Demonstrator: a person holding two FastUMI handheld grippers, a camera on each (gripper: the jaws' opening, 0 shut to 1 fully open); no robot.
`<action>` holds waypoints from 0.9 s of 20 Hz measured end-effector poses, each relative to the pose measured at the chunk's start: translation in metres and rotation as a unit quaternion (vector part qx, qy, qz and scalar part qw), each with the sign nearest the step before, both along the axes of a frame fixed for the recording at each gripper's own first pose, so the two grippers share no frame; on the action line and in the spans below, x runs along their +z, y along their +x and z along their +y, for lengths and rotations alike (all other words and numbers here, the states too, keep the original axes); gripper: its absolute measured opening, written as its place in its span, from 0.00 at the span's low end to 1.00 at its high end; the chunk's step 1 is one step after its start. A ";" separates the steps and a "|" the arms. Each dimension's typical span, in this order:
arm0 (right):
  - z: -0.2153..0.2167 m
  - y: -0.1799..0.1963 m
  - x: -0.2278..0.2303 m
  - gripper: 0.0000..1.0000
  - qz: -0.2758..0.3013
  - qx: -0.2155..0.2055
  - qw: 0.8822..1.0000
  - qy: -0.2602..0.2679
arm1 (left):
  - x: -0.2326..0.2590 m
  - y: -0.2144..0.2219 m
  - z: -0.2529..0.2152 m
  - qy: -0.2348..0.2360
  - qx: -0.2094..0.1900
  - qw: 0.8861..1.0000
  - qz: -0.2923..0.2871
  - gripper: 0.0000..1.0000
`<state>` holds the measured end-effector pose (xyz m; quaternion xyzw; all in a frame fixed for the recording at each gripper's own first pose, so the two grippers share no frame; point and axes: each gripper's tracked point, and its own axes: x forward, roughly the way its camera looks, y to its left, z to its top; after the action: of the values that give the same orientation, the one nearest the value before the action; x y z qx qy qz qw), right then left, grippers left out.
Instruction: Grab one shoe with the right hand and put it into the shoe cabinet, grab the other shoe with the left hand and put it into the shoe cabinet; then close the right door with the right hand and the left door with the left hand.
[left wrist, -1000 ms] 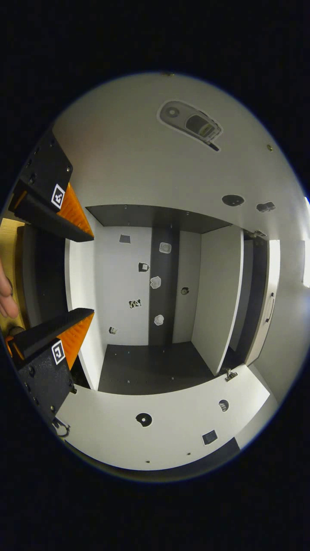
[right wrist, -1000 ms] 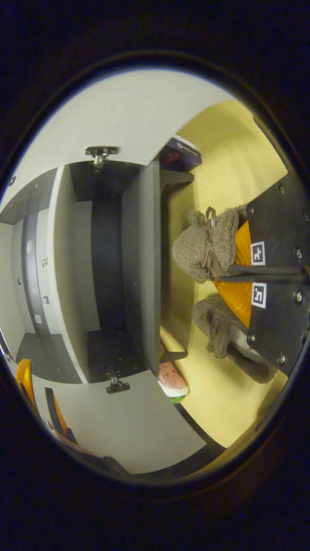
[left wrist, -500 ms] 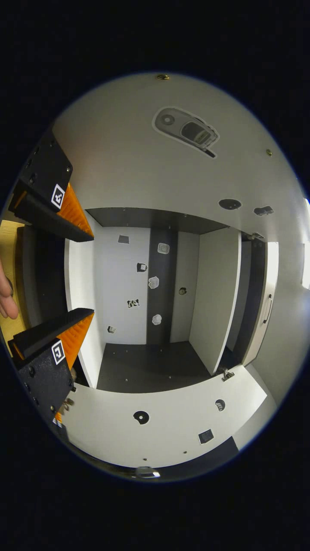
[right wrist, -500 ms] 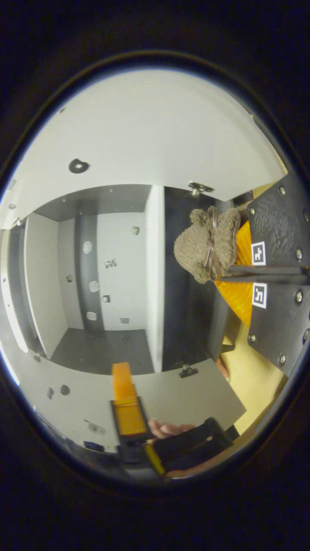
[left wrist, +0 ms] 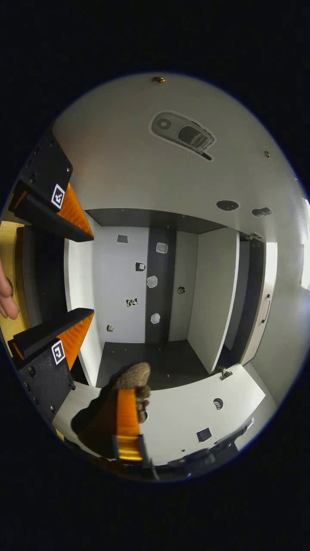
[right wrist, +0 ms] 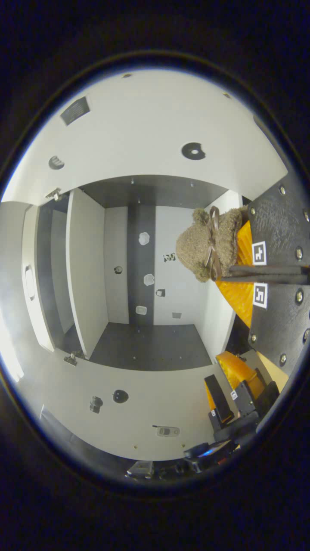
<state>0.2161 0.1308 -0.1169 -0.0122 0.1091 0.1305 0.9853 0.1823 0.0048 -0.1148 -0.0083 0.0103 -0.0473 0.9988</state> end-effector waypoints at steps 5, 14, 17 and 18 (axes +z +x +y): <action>0.015 0.056 0.025 0.01 -0.001 -0.012 1.000 -0.024 | 0.004 -0.001 0.005 0.004 0.002 1.000 -0.008 0.94; 0.008 0.166 -0.041 0.01 0.069 -0.043 0.991 -0.106 | 0.000 0.002 0.011 -0.002 0.011 1.000 -0.001 0.94; -0.001 0.200 -0.071 0.01 0.094 -0.050 0.987 -0.121 | -0.002 0.003 0.013 0.002 0.016 1.000 0.001 0.94; -0.005 0.212 -0.081 0.01 0.097 -0.057 0.986 -0.125 | -0.003 0.005 0.013 0.003 0.017 1.000 0.001 0.94</action>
<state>0.4282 0.1254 -0.1983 -0.1168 0.2200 0.0602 0.9666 0.1872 0.0181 -0.1174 -0.0054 0.0110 -0.0303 0.9995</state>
